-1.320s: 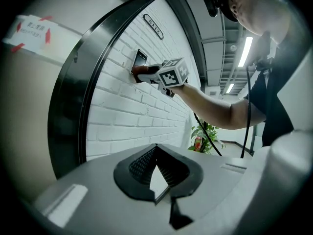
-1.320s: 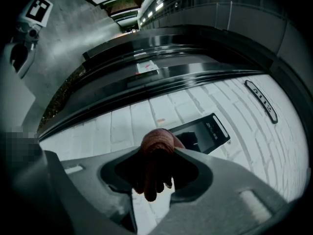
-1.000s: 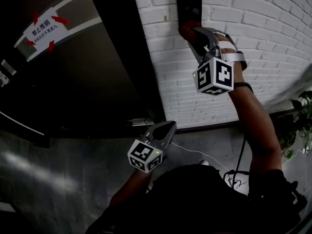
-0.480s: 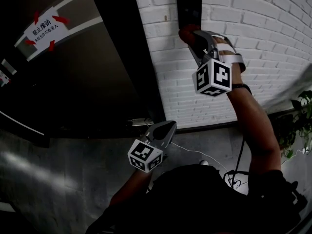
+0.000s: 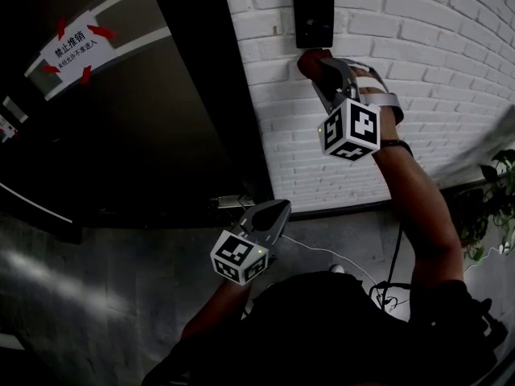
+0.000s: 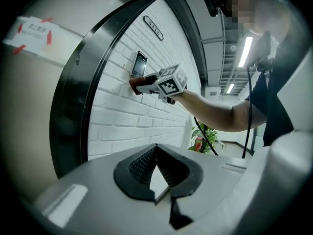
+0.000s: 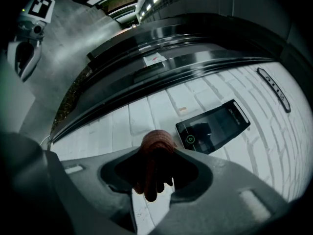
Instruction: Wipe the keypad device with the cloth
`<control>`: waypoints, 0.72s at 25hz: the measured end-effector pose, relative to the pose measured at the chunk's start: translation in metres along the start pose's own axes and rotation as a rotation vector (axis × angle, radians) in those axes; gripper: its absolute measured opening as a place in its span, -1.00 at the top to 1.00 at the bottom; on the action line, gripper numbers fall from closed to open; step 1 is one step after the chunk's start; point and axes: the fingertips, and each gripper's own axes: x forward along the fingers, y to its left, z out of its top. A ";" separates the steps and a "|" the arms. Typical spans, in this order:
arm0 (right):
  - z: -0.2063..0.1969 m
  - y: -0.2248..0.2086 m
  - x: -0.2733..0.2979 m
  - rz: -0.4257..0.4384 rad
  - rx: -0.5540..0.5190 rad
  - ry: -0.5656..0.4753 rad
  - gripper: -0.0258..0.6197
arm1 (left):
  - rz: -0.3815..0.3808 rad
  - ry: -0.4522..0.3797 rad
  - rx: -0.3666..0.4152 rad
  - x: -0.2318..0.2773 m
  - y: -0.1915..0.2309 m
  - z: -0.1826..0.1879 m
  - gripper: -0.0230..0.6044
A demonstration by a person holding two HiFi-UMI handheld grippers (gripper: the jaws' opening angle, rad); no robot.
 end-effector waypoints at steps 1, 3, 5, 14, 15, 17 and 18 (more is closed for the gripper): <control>0.002 -0.001 -0.002 -0.002 -0.002 -0.006 0.48 | -0.001 0.000 0.000 0.000 0.000 0.000 0.87; 0.008 -0.003 -0.009 -0.010 -0.007 -0.022 0.48 | -0.001 0.001 0.001 0.000 -0.001 0.000 0.88; 0.017 -0.011 -0.019 -0.028 -0.015 -0.046 0.48 | -0.001 0.001 0.001 -0.001 -0.001 0.000 0.87; 0.051 -0.098 -0.045 -0.189 -0.044 -0.097 0.48 | -0.007 -0.006 0.002 -0.001 -0.003 0.002 0.88; 0.053 -0.108 -0.044 -0.203 -0.050 -0.096 0.48 | -0.006 -0.005 0.003 -0.001 -0.003 0.002 0.87; 0.058 -0.127 -0.041 -0.233 -0.062 -0.095 0.48 | -0.002 -0.004 0.002 -0.002 -0.002 0.001 0.88; 0.060 -0.136 -0.040 -0.248 -0.068 -0.094 0.48 | 0.000 -0.003 0.001 -0.003 -0.002 0.000 0.87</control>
